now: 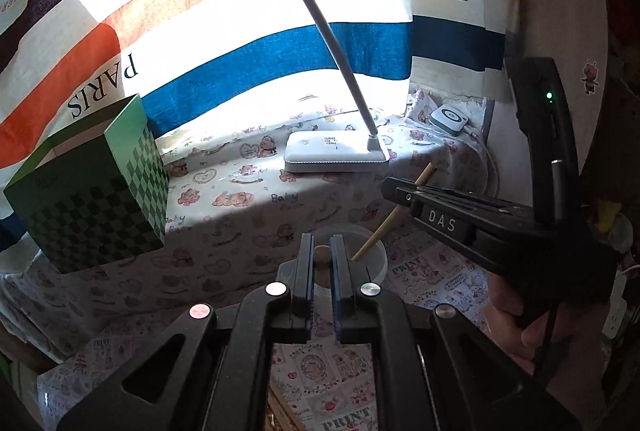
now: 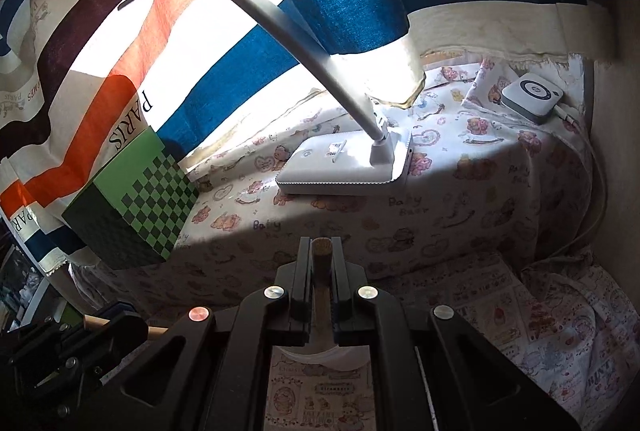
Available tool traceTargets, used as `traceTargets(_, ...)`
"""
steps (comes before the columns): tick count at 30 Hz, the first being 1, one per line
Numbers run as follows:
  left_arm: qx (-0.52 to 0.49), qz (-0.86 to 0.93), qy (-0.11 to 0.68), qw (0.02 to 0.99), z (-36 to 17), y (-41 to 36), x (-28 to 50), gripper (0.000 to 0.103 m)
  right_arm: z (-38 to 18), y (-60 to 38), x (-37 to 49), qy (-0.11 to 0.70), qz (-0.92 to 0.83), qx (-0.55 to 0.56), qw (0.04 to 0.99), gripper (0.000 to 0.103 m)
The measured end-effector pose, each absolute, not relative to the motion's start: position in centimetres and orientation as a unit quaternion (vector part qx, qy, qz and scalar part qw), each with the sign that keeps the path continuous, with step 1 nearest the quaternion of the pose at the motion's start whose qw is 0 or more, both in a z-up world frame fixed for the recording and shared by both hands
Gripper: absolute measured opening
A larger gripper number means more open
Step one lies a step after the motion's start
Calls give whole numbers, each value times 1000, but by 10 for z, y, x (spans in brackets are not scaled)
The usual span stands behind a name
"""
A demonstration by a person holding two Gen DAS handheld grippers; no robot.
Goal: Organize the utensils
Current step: 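Carry both chopsticks over the clear cup and open both tools to drop them in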
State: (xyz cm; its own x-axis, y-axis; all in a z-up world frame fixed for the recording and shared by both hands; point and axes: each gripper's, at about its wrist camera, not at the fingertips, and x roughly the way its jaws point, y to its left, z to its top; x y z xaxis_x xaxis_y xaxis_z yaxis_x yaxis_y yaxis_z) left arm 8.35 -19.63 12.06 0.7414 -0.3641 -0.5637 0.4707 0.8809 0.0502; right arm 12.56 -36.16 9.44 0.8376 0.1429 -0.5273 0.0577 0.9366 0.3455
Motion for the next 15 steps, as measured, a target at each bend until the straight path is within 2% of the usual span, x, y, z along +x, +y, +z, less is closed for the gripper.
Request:
traceTargets(8, 75, -213, 273, 935, 109, -177, 103, 10, 93, -367, 126, 286, 14, 181, 941, 8)
traceTargets(10, 89, -201, 246, 944, 112, -172, 95, 22, 92, -367, 123, 286, 15, 177, 942, 8)
traceTargets(12, 98, -191, 215, 953, 118, -167, 84, 39, 92, -367, 118, 285, 17, 168, 944, 9)
traceTargets(15, 83, -173, 179, 965, 132, -152, 71, 50, 91, -366, 111, 284, 11, 154, 946, 10)
